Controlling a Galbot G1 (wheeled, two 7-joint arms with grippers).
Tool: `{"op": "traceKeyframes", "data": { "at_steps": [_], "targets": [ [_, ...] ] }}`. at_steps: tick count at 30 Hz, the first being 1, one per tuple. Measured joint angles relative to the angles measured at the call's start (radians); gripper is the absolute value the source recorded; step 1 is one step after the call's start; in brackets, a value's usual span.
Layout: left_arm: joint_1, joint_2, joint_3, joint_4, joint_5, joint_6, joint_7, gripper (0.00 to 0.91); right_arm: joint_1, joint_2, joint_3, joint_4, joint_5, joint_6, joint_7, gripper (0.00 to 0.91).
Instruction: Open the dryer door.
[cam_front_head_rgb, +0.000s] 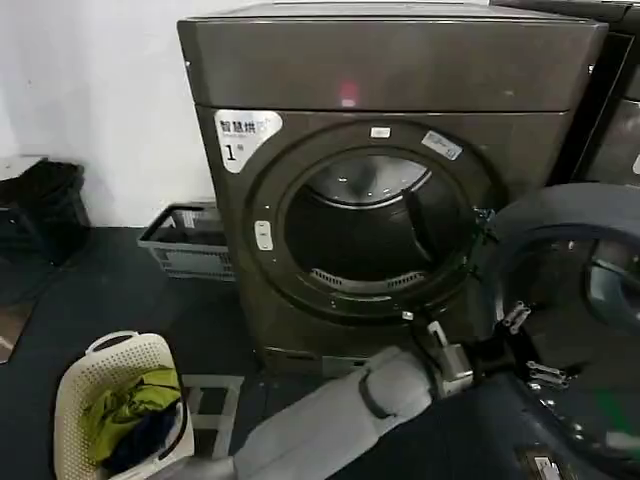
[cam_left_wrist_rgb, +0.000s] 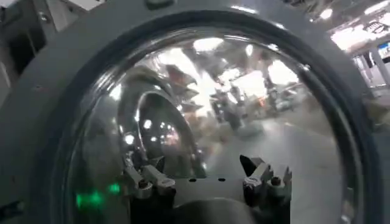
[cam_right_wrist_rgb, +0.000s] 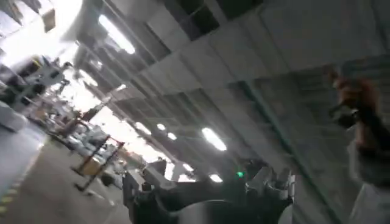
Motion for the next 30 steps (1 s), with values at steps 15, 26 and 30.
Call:
{"op": "traceKeyframes", "data": {
  "at_steps": [15,26,30],
  "targets": [
    [-0.024,-0.003,-0.006,0.107,-0.017,0.004,-0.007,0.907,-0.008,-0.025,0.029,-0.050,-0.004,-0.020,-0.029,0.907],
    [0.018,-0.002,-0.005,-0.016,-0.073,0.070,0.001,0.907,-0.005,-0.030,0.004,-0.020,0.040,-0.029,-0.075,0.907],
    [0.040,0.006,-0.010,-0.098,-0.099,0.087,-0.006,0.907,-0.006,-0.037,-0.009,-0.012,0.092,-0.040,-0.095,0.907]
  ]
}}
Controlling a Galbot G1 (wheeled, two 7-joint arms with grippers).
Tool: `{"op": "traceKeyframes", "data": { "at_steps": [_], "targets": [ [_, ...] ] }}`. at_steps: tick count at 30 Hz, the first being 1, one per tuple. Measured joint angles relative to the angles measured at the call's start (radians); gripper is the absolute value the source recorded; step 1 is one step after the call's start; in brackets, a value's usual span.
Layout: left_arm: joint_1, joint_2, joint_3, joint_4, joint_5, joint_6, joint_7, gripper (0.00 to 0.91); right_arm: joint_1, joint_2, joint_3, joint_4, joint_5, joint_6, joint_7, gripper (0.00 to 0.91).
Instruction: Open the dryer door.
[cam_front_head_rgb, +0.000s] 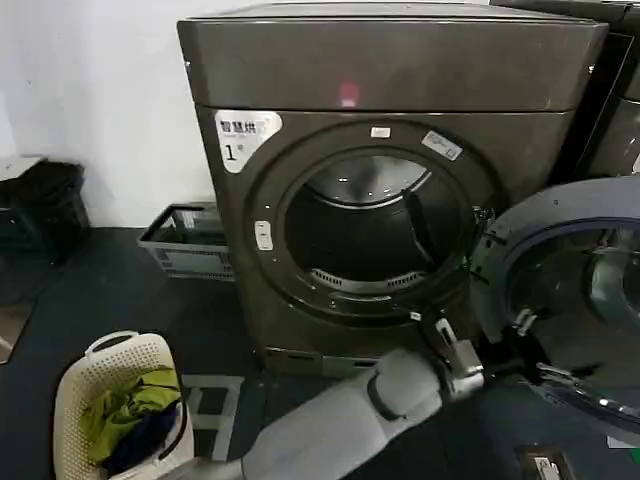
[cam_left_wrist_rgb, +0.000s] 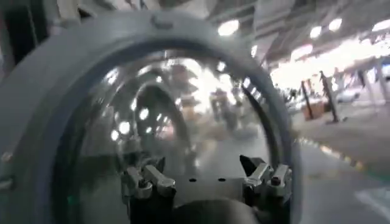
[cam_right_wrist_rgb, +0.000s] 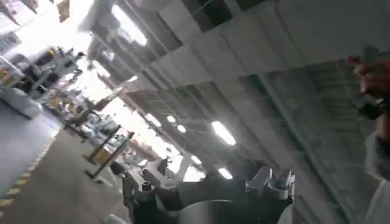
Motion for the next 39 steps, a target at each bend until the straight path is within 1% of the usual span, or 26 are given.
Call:
{"op": "traceKeyframes", "data": {
  "at_steps": [7,11,17,20,23,27,30,32,34,39],
  "targets": [
    [0.027,0.185,-0.004,-0.174,-0.066,0.064,-0.040,0.907,0.001,-0.008,-0.008,0.012,0.042,-0.011,-0.018,0.907],
    [0.055,0.309,-0.022,-0.299,-0.110,0.125,-0.082,0.907,0.003,-0.014,-0.013,0.018,0.067,-0.019,-0.029,0.907],
    [0.122,0.506,-0.078,-0.505,-0.252,0.237,-0.136,0.907,0.008,-0.029,-0.019,0.017,0.103,-0.020,-0.041,0.907],
    [0.177,0.624,-0.140,-0.601,-0.334,0.288,-0.161,0.907,0.014,-0.037,-0.025,0.017,0.123,-0.025,-0.044,0.907],
    [0.254,0.748,-0.230,-0.683,-0.424,0.347,-0.200,0.907,0.016,-0.046,-0.037,0.019,0.126,-0.022,-0.048,0.907],
    [0.391,0.892,-0.397,-0.767,-0.545,0.370,-0.242,0.907,0.019,-0.059,-0.055,0.027,0.142,-0.023,-0.054,0.907],
    [0.508,0.988,-0.532,-0.817,-0.633,0.402,-0.329,0.907,0.025,-0.069,-0.068,0.026,0.152,-0.023,-0.059,0.907],
    [0.582,1.029,-0.612,-0.853,-0.704,0.444,-0.412,0.907,0.029,-0.075,-0.079,0.024,0.161,-0.023,-0.062,0.907],
    [0.648,1.051,-0.694,-0.892,-0.802,0.502,-0.534,0.907,0.033,-0.078,-0.089,0.023,0.173,-0.023,-0.067,0.907],
    [0.747,1.095,-0.865,-0.966,-1.069,0.595,-0.842,0.907,0.046,-0.081,-0.109,0.026,0.201,-0.022,-0.088,0.907]
  ]
}}
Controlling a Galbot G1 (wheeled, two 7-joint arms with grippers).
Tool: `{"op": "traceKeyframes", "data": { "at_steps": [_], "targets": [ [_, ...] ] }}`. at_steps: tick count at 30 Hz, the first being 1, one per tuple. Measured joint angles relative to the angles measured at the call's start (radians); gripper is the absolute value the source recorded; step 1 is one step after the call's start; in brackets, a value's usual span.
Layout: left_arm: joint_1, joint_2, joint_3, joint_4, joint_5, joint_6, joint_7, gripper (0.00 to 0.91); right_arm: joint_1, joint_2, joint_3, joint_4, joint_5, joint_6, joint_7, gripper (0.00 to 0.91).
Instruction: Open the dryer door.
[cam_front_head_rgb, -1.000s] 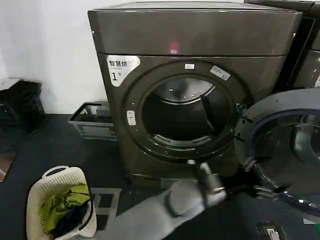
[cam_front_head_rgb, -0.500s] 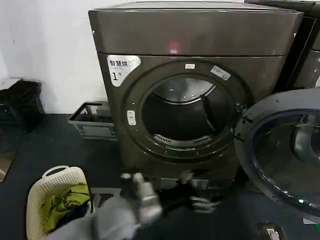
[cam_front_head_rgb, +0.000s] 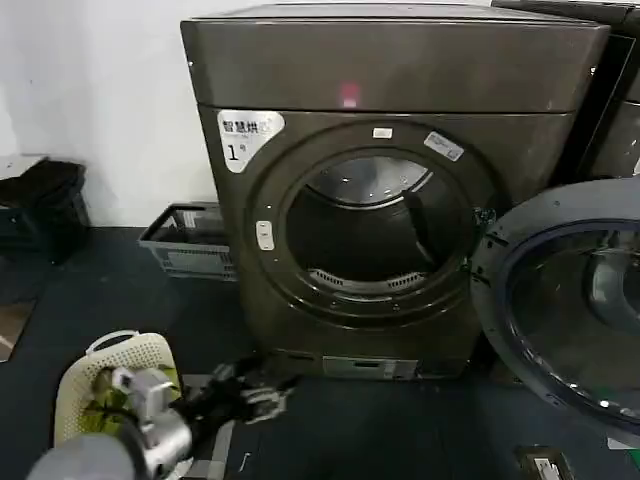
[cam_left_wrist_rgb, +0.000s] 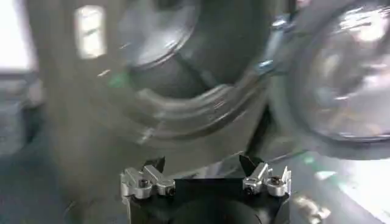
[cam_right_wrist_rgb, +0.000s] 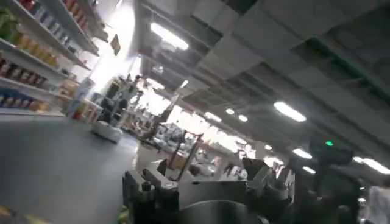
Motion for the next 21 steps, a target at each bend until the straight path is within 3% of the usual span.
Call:
{"op": "traceKeyframes", "data": {
  "at_steps": [6,11,21],
  "targets": [
    [0.027,0.064,-0.167,0.006,-0.358,0.096,-0.347,0.907,0.007,-0.003,-0.008,0.007,0.028,0.021,-0.036,0.907],
    [0.050,0.120,-0.271,0.055,-0.684,0.104,-0.591,0.907,0.006,-0.009,-0.007,-0.002,0.035,0.064,-0.061,0.907],
    [0.068,0.169,-0.401,0.247,-1.056,0.097,-0.753,0.907,0.007,-0.009,-0.016,-0.015,0.034,0.089,-0.065,0.907]
  ]
}}
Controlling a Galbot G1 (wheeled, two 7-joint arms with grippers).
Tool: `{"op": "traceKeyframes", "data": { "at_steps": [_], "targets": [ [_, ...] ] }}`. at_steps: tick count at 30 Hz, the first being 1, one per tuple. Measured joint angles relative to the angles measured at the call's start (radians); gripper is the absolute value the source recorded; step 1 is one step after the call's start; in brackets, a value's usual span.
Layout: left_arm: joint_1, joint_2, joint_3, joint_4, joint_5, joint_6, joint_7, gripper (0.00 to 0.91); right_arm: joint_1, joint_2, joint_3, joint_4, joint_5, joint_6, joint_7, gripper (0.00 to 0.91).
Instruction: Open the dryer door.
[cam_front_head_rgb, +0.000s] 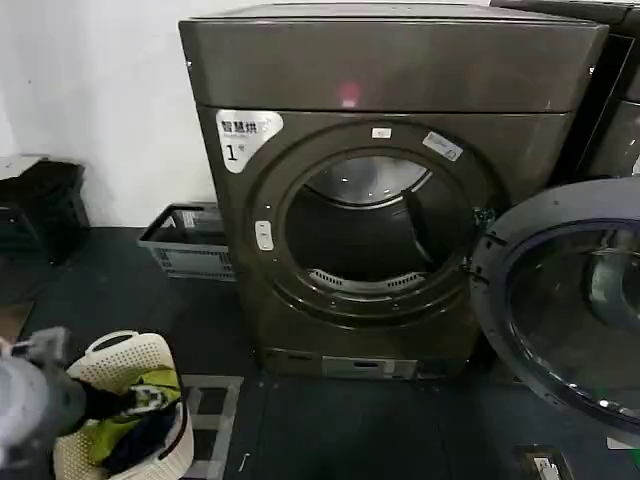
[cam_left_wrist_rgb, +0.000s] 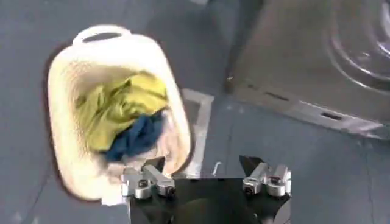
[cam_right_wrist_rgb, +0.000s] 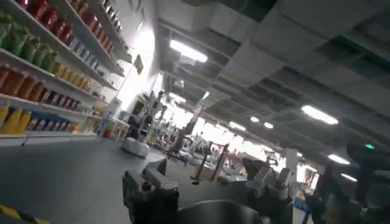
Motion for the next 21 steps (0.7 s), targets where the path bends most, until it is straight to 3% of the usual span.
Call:
{"op": "traceKeyframes", "data": {
  "at_steps": [12,21],
  "targets": [
    [-0.023,-0.013,-0.056,0.274,-0.081,0.027,-0.043,0.907,0.006,0.010,-0.002,-0.004,-0.016,0.015,-0.022,0.907],
    [-0.031,-0.015,-0.053,0.361,-0.094,0.028,-0.053,0.907,0.005,0.009,-0.011,-0.024,-0.022,0.024,0.001,0.907]
  ]
}}
